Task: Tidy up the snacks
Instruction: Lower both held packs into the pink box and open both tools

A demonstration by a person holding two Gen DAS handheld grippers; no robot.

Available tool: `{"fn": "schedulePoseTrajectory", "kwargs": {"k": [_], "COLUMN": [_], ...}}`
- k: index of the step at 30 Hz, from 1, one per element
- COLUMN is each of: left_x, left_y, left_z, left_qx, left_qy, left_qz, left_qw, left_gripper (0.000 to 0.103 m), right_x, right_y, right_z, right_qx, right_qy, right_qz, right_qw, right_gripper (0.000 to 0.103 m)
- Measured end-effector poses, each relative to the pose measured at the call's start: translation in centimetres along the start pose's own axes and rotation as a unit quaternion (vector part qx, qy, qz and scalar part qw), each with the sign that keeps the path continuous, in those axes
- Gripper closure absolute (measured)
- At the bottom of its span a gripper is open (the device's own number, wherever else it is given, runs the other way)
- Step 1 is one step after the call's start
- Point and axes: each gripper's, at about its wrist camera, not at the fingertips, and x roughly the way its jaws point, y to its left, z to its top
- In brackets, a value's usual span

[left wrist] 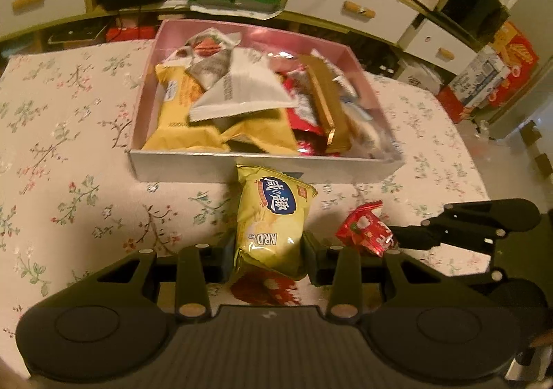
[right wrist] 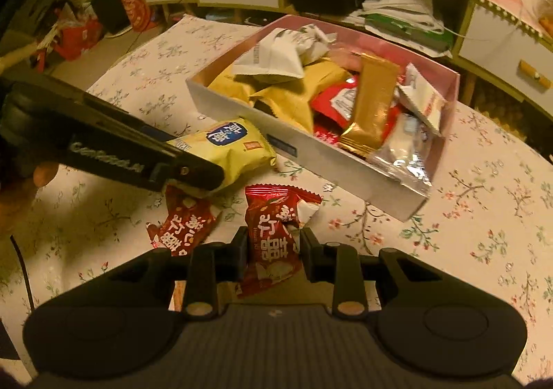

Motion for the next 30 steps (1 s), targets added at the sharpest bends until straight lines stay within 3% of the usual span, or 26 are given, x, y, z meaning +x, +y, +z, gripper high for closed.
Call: {"fn": "schedulePoseTrajectory", "kwargs": {"k": [14, 22, 30], "left_x": [-2.0, -2.2, -0.6], "left_y": [-1.3, -1.4, -3.1], "left_z": [1.2, 2.6, 4.3], "left_qx": [0.006, 0.005, 0.030], "left_qy": [-0.042, -0.071, -0.089], "left_qz": [-0.038, -0.032, -0.024], "left_qw": [0.9984, 0.9969, 0.9953], "left_gripper": [0.058, 0.058, 0.058], "right_x": [-3.3, -3.6, -3.5], "right_y": [-3.8, -6.7, -7.9], "right_z": [0.7, 0.6, 1.5], "right_qx": [0.089, 0.168, 0.223], "right_qy": [-0.028, -0.040, -0.058], "right_qz": [-0.005, -0.030, -0.023], "right_qw": [0.996, 0.984, 0.973], "right_gripper": [0.075, 0.075, 0.075]}}
